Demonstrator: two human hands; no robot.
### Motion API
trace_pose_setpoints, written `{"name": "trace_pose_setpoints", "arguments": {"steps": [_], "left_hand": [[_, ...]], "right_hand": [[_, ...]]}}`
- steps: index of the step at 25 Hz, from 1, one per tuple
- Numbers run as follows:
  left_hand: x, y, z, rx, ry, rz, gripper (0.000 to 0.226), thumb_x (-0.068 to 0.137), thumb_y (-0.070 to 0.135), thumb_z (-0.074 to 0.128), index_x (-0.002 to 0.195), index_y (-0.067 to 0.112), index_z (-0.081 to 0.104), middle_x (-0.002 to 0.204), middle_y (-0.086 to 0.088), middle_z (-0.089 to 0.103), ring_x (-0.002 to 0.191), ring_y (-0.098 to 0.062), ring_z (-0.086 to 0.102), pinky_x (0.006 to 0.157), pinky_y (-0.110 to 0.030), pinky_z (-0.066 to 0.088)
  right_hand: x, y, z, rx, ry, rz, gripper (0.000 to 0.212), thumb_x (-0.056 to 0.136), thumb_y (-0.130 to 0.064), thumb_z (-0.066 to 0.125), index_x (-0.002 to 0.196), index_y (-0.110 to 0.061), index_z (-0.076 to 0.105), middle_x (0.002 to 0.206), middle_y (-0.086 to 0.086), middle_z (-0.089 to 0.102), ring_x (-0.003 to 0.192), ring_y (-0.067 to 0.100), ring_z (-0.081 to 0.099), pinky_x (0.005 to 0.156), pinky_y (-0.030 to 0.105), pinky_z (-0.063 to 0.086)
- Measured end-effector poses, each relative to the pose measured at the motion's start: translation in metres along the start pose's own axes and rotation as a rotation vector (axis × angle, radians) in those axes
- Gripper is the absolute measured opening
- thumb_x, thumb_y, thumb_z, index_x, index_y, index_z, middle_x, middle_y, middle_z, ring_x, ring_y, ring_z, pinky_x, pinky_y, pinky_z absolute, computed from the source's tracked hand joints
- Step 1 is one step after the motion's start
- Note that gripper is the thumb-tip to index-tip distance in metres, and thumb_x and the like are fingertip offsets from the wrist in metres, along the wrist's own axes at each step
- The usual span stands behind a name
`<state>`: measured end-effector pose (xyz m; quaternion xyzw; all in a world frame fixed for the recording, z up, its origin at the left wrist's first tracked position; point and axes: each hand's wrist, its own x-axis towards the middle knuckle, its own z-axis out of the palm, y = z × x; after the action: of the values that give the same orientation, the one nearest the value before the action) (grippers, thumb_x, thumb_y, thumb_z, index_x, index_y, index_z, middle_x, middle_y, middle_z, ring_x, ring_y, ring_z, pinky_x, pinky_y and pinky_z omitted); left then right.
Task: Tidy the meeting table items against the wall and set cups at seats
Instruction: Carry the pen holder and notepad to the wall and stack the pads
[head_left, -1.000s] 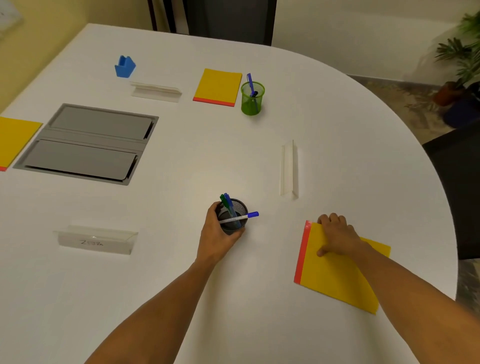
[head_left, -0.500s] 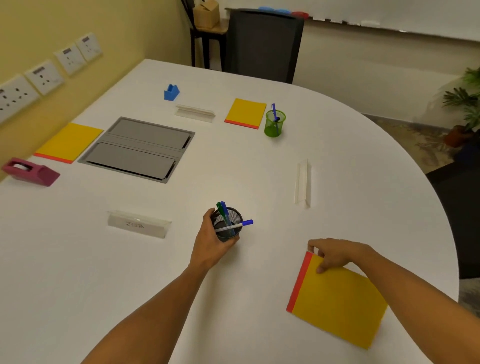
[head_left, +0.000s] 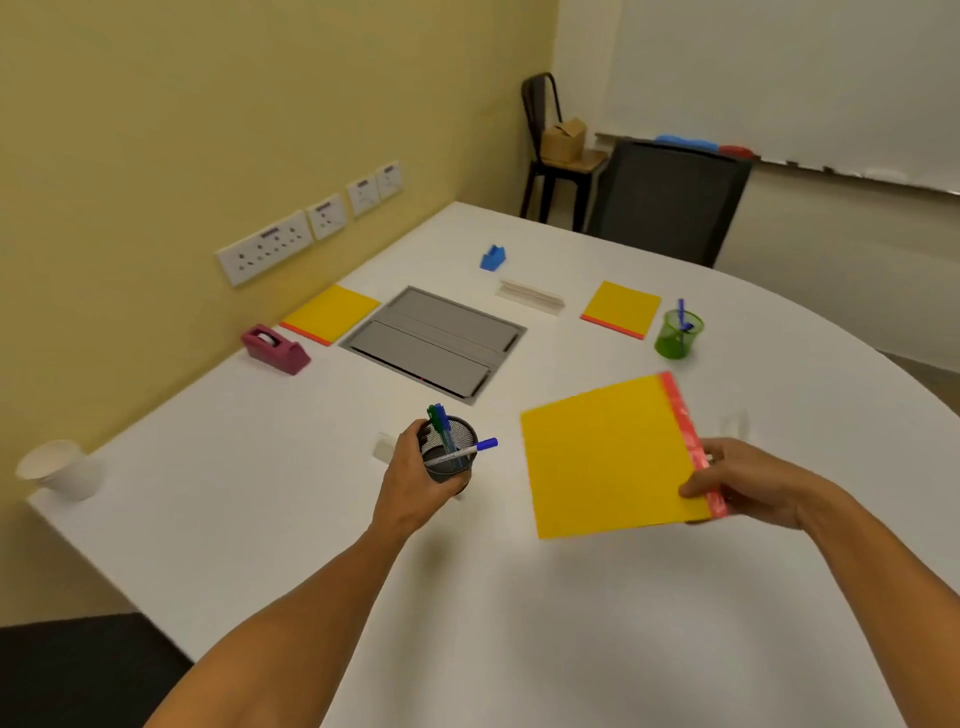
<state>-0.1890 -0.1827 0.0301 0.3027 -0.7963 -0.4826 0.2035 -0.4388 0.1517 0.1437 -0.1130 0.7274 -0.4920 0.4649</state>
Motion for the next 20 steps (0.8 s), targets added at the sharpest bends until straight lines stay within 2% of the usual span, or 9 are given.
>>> {"name": "trace_pose_setpoints", "arguments": {"steps": [2,5,9,12,15,18,20], "left_hand": [[0.012,-0.009,-0.032,0.001,0.065,-0.011,0.096,0.067,0.042,0.09,0.143,0.026,0.034,0.139,0.005,0.047,0.123,-0.011,0.051,0.093,-0.018,0.049],[0.031,-0.026,-0.076,-0.025,0.159,-0.083,0.095,0.067,0.038,0.091,0.143,0.024,0.035,0.14,0.003,0.049,0.121,-0.011,0.051,0.094,-0.022,0.049],[0.061,-0.059,-0.126,-0.047,0.276,-0.201,0.095,0.069,0.03,0.091,0.145,0.02,0.035,0.143,-0.002,0.051,0.13,-0.02,0.051,0.104,-0.038,0.05],[0.087,-0.083,-0.148,-0.041,0.308,-0.254,0.095,0.071,0.027,0.09,0.146,0.017,0.034,0.145,-0.005,0.049,0.133,-0.025,0.049,0.106,-0.041,0.05],[0.119,-0.113,-0.162,-0.021,0.31,-0.306,0.096,0.071,0.028,0.09,0.147,0.017,0.032,0.148,-0.005,0.047,0.136,-0.026,0.047,0.107,-0.043,0.048],[0.151,-0.147,-0.174,0.013,0.313,-0.336,0.098,0.07,0.031,0.09,0.148,0.018,0.032,0.148,-0.005,0.048,0.135,-0.025,0.047,0.107,-0.04,0.047],[0.17,-0.165,-0.181,0.025,0.319,-0.351,0.099,0.07,0.032,0.091,0.148,0.017,0.032,0.148,-0.005,0.048,0.136,-0.025,0.047,0.108,-0.04,0.045]], "right_hand": [[0.017,-0.011,0.032,0.093,-0.052,-0.009,0.049,0.077,0.001,0.074,0.122,-0.016,0.064,0.116,0.009,0.075,0.1,0.037,0.074,0.071,0.043,0.062],[0.052,-0.031,0.08,0.312,0.039,-0.044,0.031,0.094,-0.008,0.061,0.124,-0.008,0.06,0.111,0.012,0.076,0.095,0.036,0.074,0.063,0.042,0.063],[0.108,-0.056,0.144,0.445,0.14,-0.038,0.033,0.102,0.0,0.049,0.135,0.0,0.048,0.125,0.018,0.063,0.099,0.038,0.066,0.058,0.046,0.063],[0.145,-0.068,0.182,0.565,0.173,-0.064,0.036,0.101,0.005,0.045,0.135,-0.007,0.046,0.127,0.017,0.06,0.099,0.037,0.065,0.057,0.049,0.063],[0.187,-0.08,0.225,0.625,0.158,-0.059,0.037,0.101,0.008,0.043,0.132,-0.012,0.049,0.121,0.014,0.064,0.099,0.035,0.066,0.058,0.049,0.063],[0.233,-0.093,0.266,0.628,0.175,-0.036,0.038,0.101,0.008,0.044,0.132,-0.012,0.051,0.117,0.01,0.067,0.096,0.03,0.068,0.072,0.047,0.063],[0.259,-0.101,0.287,0.613,0.205,-0.021,0.04,0.101,0.007,0.045,0.134,-0.016,0.051,0.122,0.009,0.064,0.096,0.026,0.067,0.082,0.046,0.057]]}}
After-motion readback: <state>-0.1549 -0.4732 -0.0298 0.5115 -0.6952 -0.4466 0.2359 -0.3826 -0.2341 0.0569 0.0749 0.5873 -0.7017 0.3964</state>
